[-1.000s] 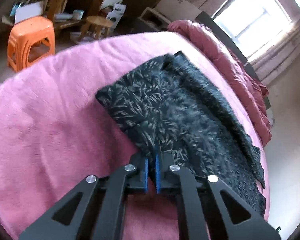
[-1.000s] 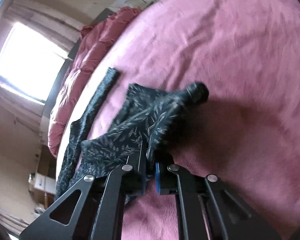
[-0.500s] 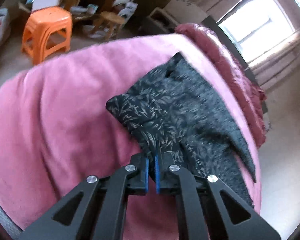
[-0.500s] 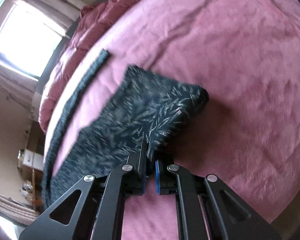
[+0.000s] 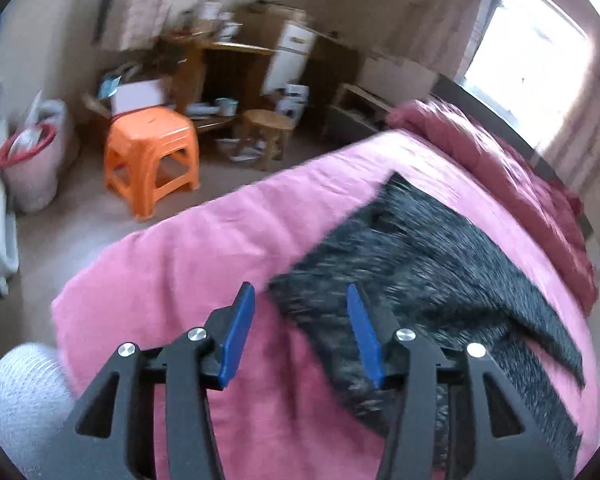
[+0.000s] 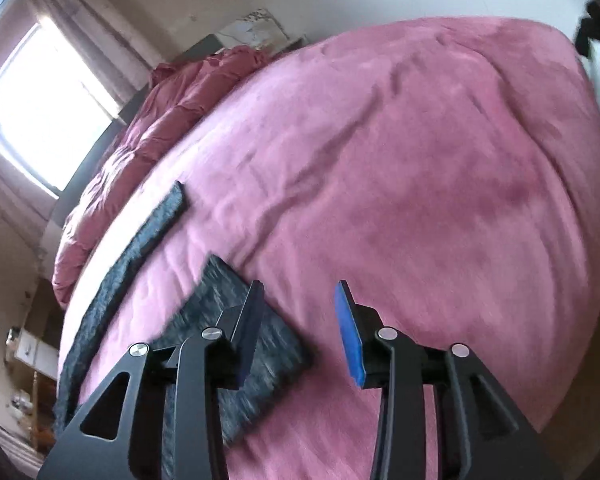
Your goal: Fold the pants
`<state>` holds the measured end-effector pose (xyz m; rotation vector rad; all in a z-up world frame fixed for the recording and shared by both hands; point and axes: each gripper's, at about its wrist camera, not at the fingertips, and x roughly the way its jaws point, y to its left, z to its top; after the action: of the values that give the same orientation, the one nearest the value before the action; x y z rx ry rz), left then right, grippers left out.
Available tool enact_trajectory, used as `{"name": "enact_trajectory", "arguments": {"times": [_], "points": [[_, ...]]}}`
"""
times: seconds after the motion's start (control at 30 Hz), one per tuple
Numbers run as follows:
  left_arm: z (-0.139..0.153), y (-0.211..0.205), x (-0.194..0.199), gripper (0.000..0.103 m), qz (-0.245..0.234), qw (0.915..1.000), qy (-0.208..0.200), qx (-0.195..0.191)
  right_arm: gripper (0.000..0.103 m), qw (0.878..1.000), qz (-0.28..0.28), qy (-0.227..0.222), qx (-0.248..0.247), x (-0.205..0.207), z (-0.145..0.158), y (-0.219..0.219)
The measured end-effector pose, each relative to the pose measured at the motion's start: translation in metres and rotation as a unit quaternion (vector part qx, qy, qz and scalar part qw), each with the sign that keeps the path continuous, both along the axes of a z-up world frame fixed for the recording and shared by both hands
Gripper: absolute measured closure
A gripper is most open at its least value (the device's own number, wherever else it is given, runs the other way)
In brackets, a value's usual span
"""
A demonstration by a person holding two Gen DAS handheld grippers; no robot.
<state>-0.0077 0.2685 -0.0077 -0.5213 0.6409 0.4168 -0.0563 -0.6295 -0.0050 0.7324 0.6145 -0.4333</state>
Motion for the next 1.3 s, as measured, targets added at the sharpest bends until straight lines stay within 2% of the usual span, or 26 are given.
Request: {"name": "enact_trajectory", "arguments": {"times": [0.13, 0.23, 0.37, 0.47, 0.5, 0.53, 0.6, 0.67, 0.73, 0.87, 0.97, 1.0, 1.03, 1.1, 1.2, 1.3], "points": [[-0.002, -0.04, 0.042, 0.049, -0.089, 0.996, 0.01, 0.008, 0.067, 0.997, 0.06, 0.032, -0.027, 0.058, 0.003, 0.009], [-0.012, -0.075, 0.075, 0.047, -0.157, 0.9871, 0.03, 0.015, 0.067, 0.993, 0.093, 0.062, -0.04, 0.085, -0.002, 0.022], [-0.026, -0.109, 0.101, 0.04, -0.207, 0.9764, 0.057, 0.024, 0.067, 0.989, 0.116, 0.087, -0.04, 0.11, -0.015, 0.026], [-0.036, -0.12, 0.115, 0.032, -0.211, 0.9744, 0.063, 0.045, 0.067, 0.983, 0.131, 0.11, -0.06, 0.119, -0.024, 0.033], [-0.04, -0.123, 0.119, 0.029, -0.214, 0.9732, 0.063, 0.056, 0.072, 0.979, 0.14, 0.12, -0.084, 0.121, -0.025, 0.039], [-0.043, -0.124, 0.121, 0.029, -0.215, 0.9724, 0.066, 0.063, 0.083, 0.976, 0.145, 0.125, -0.1, 0.122, -0.025, 0.044], [-0.047, -0.122, 0.122, 0.029, -0.215, 0.972, 0.065, 0.067, 0.09, 0.97, 0.153, 0.136, -0.132, 0.12, -0.023, 0.053], [-0.048, -0.123, 0.119, 0.029, -0.215, 0.9726, 0.058, 0.068, 0.092, 0.966, 0.117, 0.14, -0.183, 0.114, -0.015, 0.058], [-0.05, -0.126, 0.122, 0.029, -0.214, 0.9727, 0.057, 0.07, 0.092, 0.968, 0.095, 0.136, -0.186, 0.11, -0.014, 0.055], [-0.052, -0.129, 0.122, 0.027, -0.215, 0.9719, 0.058, 0.076, 0.091, 0.972, 0.074, 0.147, -0.168, 0.114, -0.034, 0.049], [-0.054, -0.131, 0.122, 0.022, -0.222, 0.9708, 0.055, 0.074, 0.084, 0.971, 0.069, 0.15, -0.172, 0.114, -0.032, 0.048], [-0.054, -0.132, 0.122, 0.02, -0.224, 0.9701, 0.056, 0.076, 0.073, 0.972, 0.061, 0.152, -0.168, 0.112, -0.031, 0.044], [-0.054, -0.133, 0.122, 0.019, -0.226, 0.9694, 0.057, 0.078, 0.056, 0.973, 0.052, 0.155, -0.164, 0.111, -0.03, 0.042], [-0.054, -0.134, 0.122, 0.017, -0.227, 0.9688, 0.058, 0.082, 0.043, 0.971, 0.007, 0.17, -0.168, 0.1, -0.023, 0.034], [-0.053, -0.135, 0.122, 0.014, -0.229, 0.9686, 0.058, 0.078, 0.043, 0.959, -0.057, 0.202, -0.193, 0.088, -0.01, 0.036], [-0.05, -0.137, 0.119, 0.009, -0.232, 0.967, 0.066, 0.083, 0.043, 0.97, -0.045, 0.168, -0.168, 0.083, 0.005, 0.056]]}}
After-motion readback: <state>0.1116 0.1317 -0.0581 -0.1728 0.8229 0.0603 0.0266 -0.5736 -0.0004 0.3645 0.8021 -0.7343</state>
